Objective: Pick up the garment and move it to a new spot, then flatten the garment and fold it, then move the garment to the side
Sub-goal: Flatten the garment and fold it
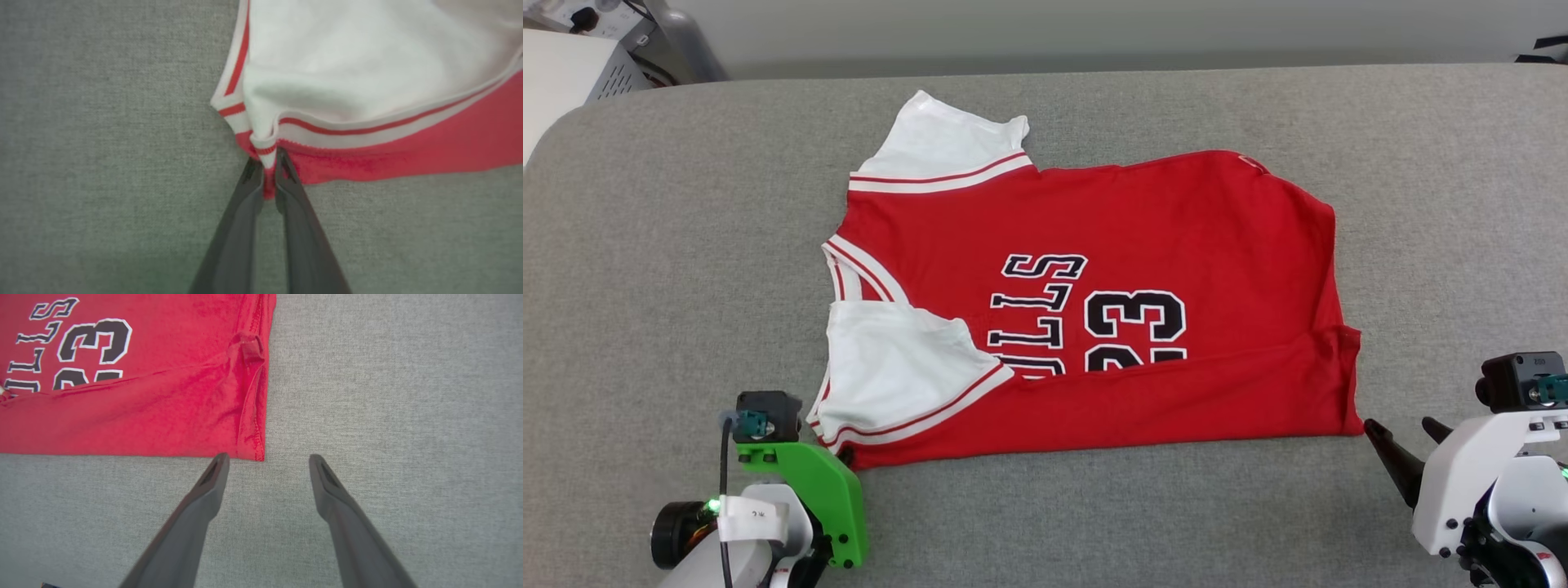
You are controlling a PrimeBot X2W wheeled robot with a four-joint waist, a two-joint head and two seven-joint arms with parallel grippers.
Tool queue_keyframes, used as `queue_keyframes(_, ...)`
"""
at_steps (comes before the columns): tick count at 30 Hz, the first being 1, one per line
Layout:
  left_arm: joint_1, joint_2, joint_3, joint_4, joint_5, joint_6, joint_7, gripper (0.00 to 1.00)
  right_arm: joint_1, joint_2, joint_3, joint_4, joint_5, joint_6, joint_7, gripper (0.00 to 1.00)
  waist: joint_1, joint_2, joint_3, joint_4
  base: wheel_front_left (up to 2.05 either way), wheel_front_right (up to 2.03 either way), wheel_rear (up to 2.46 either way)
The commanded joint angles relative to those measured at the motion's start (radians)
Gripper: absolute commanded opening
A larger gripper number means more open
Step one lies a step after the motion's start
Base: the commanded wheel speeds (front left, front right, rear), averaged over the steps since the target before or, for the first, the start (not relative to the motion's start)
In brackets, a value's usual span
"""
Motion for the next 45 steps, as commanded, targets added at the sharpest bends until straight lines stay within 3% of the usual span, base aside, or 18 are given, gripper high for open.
queue_keyframes(1,0.020,-0.021,-0.021,0.022,-0.016,-0.007,0.010,0.00,-0.009,-0.002,-0.003,-0.005,-0.010,-0.001,0.002,1.00,0.0000,-0.0001,-0.010,0.011,0.00,0.00,0.00)
queue_keyframes(6,0.015,-0.019,0.006,-0.049,-0.029,-0.019,-0.031,0.00,-0.019,-0.014,0.005,0.007,-0.027,-0.001,0.005,1.00,0.0000,-0.0001,-0.030,0.037,0.00,0.00,0.00)
queue_keyframes(17,0.040,0.045,0.042,-0.268,-0.014,0.040,-0.030,0.00,-0.084,0.017,-0.002,0.167,-0.081,-0.001,0.003,1.00,0.0000,-0.0001,-0.035,0.080,0.00,0.00,0.00)
queue_keyframes(25,0.050,0.049,0.028,-0.312,-0.009,0.051,-0.016,0.00,-0.126,0.035,-0.012,0.288,-0.116,-0.001,-0.009,1.00,0.0000,-0.0001,-0.012,0.095,0.00,0.00,0.00)
queue_keyframes(26,0.050,0.049,0.025,-0.311,-0.009,0.051,-0.014,0.00,-0.128,0.038,-0.012,0.300,-0.115,-0.001,-0.008,0.85,0.0000,-0.0001,-0.010,0.096,0.00,0.00,0.00)
queue_keyframes(27,0.050,0.048,0.022,-0.309,-0.009,0.049,-0.012,0.00,-0.130,0.038,-0.009,0.309,-0.113,-0.001,-0.006,0.46,0.0000,-0.0001,-0.008,0.096,0.00,0.00,0.00)
queue_keyframes(28,0.049,0.047,0.020,-0.307,-0.009,0.048,-0.012,0.00,-0.131,0.036,-0.005,0.319,-0.110,-0.001,-0.005,0.15,0.0000,-0.0001,-0.006,0.097,0.00,0.00,0.00)
queue_keyframes(29,0.049,0.046,0.019,-0.305,-0.010,0.047,-0.012,0.00,-0.131,0.036,-0.001,0.326,-0.106,-0.001,-0.005,0.00,0.0000,-0.0001,-0.006,0.096,0.00,0.00,0.00)
queue_keyframes(37,0.054,0.041,0.007,-0.269,-0.011,0.042,-0.012,0.00,-0.130,0.010,-0.008,0.342,-0.088,-0.001,-0.042,0.00,0.0000,-0.0001,-0.034,0.090,0.00,0.00,0.00)
queue_keyframes(45,0.077,0.035,-0.011,-0.249,-0.015,0.035,-0.013,0.00,-0.066,-0.030,-0.062,0.252,-0.090,-0.001,-0.051,0.00,0.0000,-0.0001,-0.094,0.080,0.00,0.00,0.00)
